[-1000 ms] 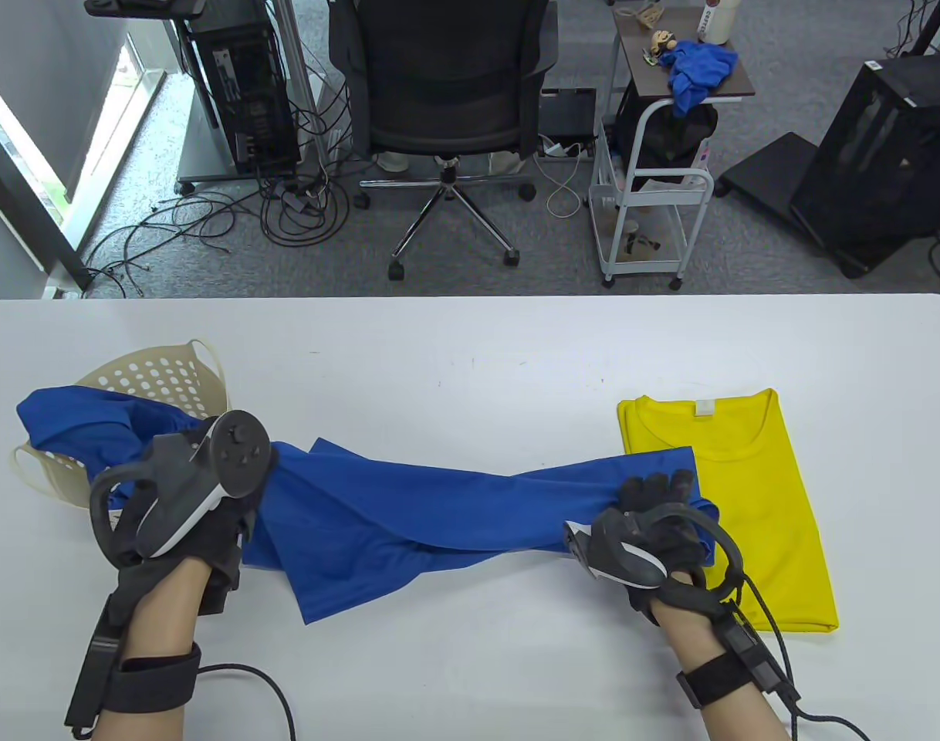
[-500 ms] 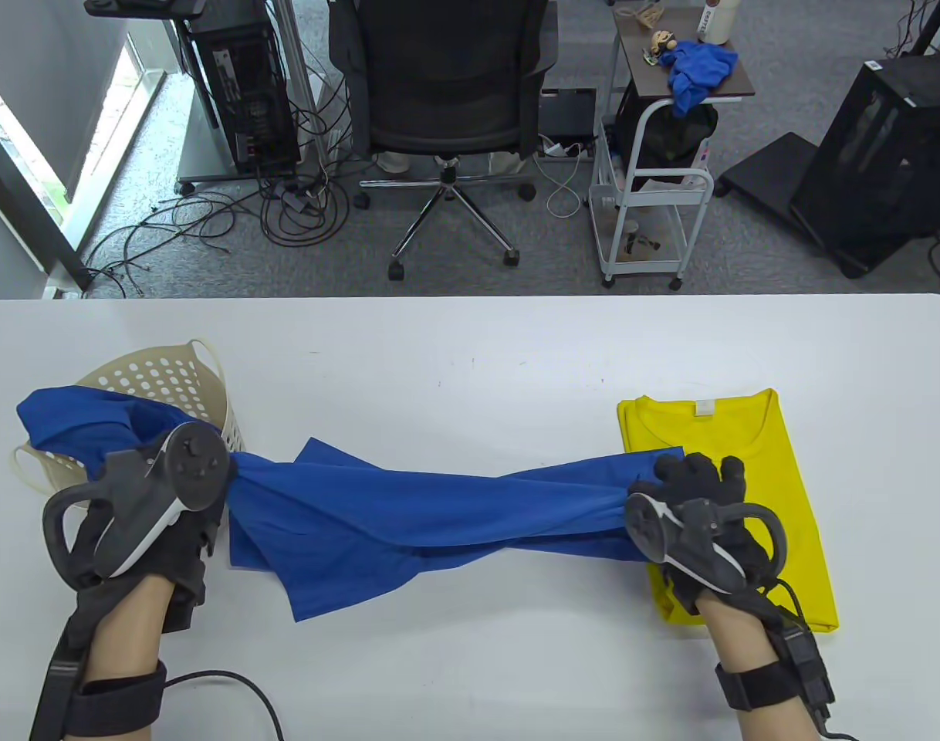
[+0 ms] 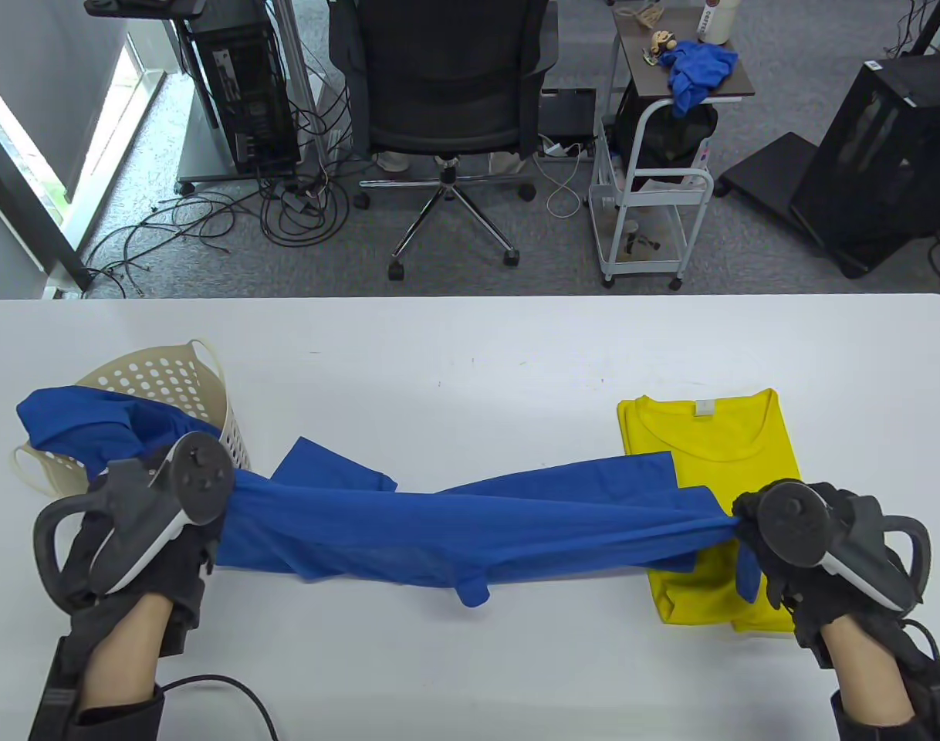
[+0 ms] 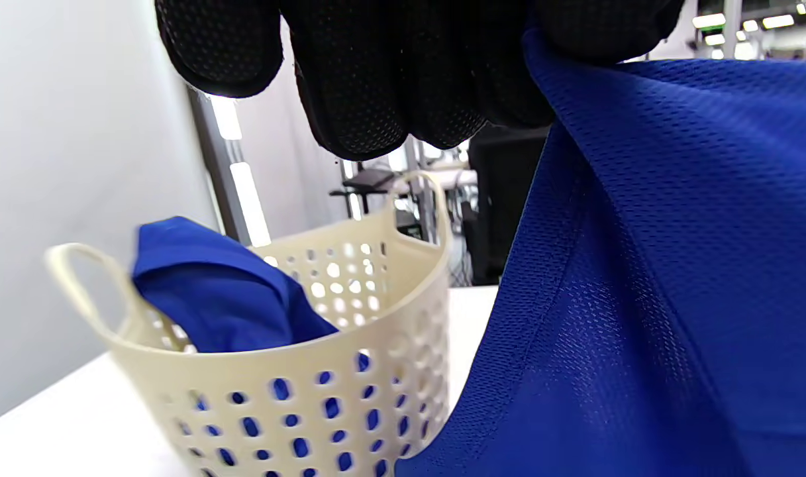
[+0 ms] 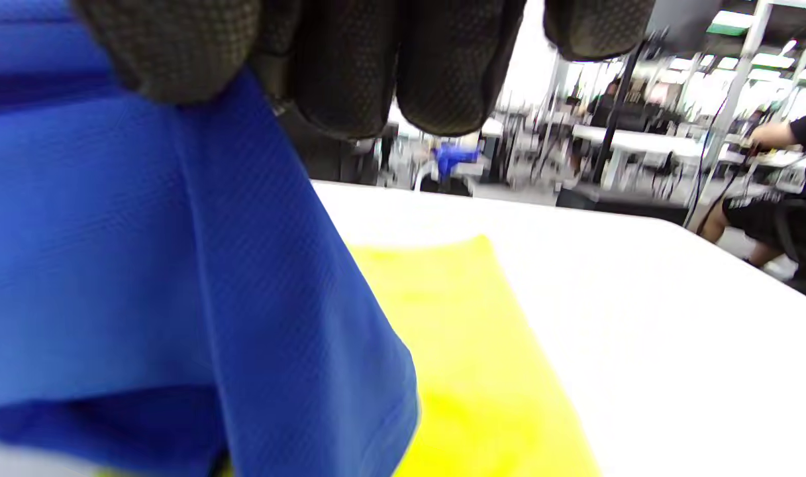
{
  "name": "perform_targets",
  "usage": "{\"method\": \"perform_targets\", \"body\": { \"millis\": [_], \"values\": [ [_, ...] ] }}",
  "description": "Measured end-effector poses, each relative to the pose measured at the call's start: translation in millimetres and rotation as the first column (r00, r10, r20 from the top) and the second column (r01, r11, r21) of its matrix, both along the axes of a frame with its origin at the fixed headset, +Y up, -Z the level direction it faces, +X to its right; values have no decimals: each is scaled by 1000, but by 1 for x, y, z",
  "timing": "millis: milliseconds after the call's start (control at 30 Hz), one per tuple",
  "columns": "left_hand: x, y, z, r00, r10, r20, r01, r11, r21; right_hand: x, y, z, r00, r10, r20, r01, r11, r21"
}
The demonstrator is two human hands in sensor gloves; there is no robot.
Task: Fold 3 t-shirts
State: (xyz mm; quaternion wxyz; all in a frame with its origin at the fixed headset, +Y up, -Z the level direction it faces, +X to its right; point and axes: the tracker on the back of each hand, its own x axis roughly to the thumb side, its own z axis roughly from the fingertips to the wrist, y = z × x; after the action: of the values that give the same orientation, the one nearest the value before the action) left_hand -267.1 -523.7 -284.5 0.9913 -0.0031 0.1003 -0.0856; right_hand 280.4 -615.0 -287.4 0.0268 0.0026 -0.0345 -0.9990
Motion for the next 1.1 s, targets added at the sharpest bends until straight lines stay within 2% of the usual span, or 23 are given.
{"method": "perform_targets", "body": {
  "millis": [67,133,167,200,233,267,300,333,367,400,433,467,500,533,567,633,667,733,767,800,933,1033,1100],
  "values": [
    [10,-9,-24,1000,4,2,-4,1000,-31,-2,-11,-23,999,43,10,-42,997,-57],
    [20,-24,-67,1000,-8,3,8,997,-77,-6,-25,-69,993,108,35,-103,986,-133],
    [22,-28,-84,1000,-20,-9,19,996,-90,-7,-25,-87,989,137,56,-130,985,-113],
    [21,-26,-111,997,-53,-59,48,995,-85,-9,-15,-112,976,191,107,-186,981,-59],
    [17,-18,-126,987,-79,-139,74,996,-39,-11,-1,-125,961,229,154,-233,972,11],
    [9,5,-140,965,-45,-260,68,994,81,-13,34,-136,942,248,227,-289,942,169],
    [4,23,-141,954,52,-296,9,980,200,-14,66,-135,933,205,295,-302,893,333],
    [-3,54,-135,924,268,-271,-140,900,412,-13,109,-123,945,22,326,-227,763,605],
    [-5,70,-130,904,366,-223,-213,835,508,-12,136,-113,949,-88,304,-176,653,737],
    [-8,95,-118,881,448,-153,-288,764,578,-10,173,-92,944,-170,284,-157,527,836],
    [-10,107,-109,879,460,-122,-311,749,585,-9,185,-83,942,-181,282,-163,487,858],
    [-14,123,-95,894,436,-101,-305,759,575,-6,212,-58,948,-186,258,-158,428,890],
    [-18,132,-80,910,407,-85,-294,775,559,-3,224,-36,954,-178,241,-152,405,902],
    [-19,133,-74,912,404,-73,-301,780,549,-2,226,-25,961,-161,224,-145,396,907],
    [-22,129,-64,905,422,-58,-335,790,513,1,225,-12,978,-109,178,-116,425,898],
    [-25,109,-52,884,462,-68,-400,824,401,5,209,0,990,-14,137,-99,616,781],
    [-24,90,-47,874,480,-80,-434,843,318,9,192,4,986,29,161,-128,751,648],
    [-19,51,-40,862,496,-105,-469,858,208,12,162,7,984,95,148,-158,848,505],
    [-13,22,-37,866,482,-135,-465,874,140,12,134,7,981,129,146,-177,905,388],
    [-10,3,-36,876,460,-147,-449,888,103,11,115,8,978,150,143,-190,925,329],
    [-1,-107,-31,905,340,-254,-361,932,-39,0,27,5,978,196,72,-205,969,136],
    [2,-156,-23,929,315,-192,-341,932,-124,-5,-12,5,989,147,19,-148,986,79],
    [7,-182,-21,950,306,-60,-311,910,-275,-8,-34,2,989,148,-19,-147,989,34]
  ]
}}
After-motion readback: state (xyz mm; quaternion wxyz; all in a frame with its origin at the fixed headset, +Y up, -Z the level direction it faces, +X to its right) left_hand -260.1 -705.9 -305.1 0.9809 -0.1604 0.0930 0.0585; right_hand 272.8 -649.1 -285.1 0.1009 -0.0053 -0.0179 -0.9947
